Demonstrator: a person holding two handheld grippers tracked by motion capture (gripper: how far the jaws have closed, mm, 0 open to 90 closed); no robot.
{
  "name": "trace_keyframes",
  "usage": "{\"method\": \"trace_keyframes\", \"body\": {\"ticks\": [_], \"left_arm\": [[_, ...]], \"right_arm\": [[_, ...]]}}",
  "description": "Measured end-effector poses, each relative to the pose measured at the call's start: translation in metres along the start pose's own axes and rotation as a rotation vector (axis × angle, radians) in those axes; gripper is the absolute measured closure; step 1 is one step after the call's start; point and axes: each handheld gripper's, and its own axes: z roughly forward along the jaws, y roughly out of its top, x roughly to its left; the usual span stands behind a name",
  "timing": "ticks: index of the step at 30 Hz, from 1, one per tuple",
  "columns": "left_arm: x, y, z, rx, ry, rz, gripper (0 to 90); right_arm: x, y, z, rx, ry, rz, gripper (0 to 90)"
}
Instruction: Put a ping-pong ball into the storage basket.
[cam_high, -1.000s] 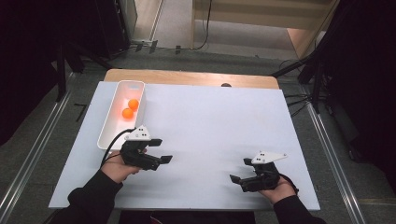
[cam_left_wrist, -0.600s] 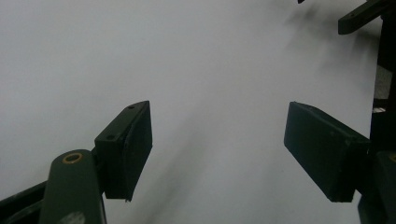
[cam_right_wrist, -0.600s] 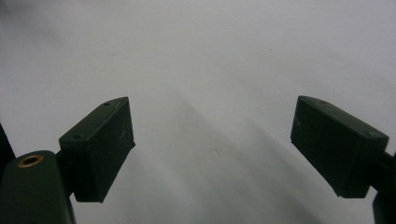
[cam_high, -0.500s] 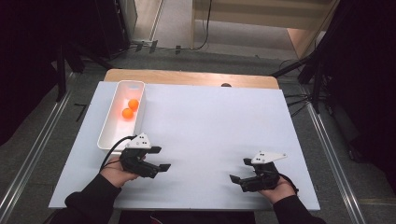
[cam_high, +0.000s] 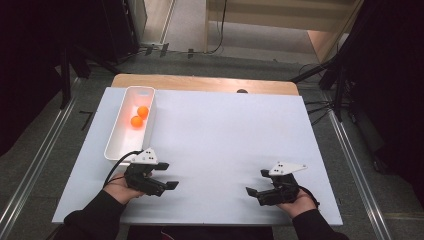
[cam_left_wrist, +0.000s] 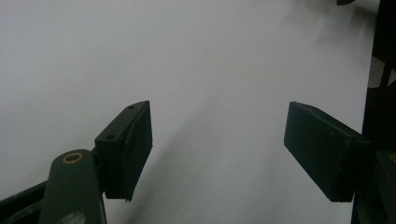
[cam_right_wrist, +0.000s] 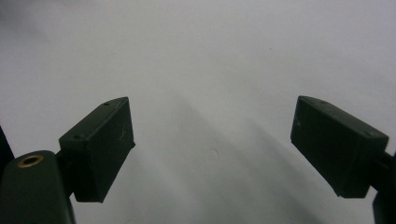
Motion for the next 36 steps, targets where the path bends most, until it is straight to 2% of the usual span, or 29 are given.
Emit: {"method": "trace_keyframes", "body": {"ticks": [5, 13, 36], "left_arm": [[-0.0004, -0.0038, -0.0023, 0.006, 0.013, 0.017, 24.0], [0.0039, -0.0085, -0.0025, 0.019, 0.009, 0.0, 24.0], [0.0045, -0.0094, -0.0026, 0.032, 0.023, 0.005, 24.0]], "right_arm": [[0.0, -0.0001, -0.0001, -0.001, -0.001, 0.002, 11.8], [0.0001, -0.0001, 0.0, 0.002, -0.001, 0.002, 11.8], [0.0003, -0.0002, 0.0, 0.002, -0.001, 0.003, 11.8]]}}
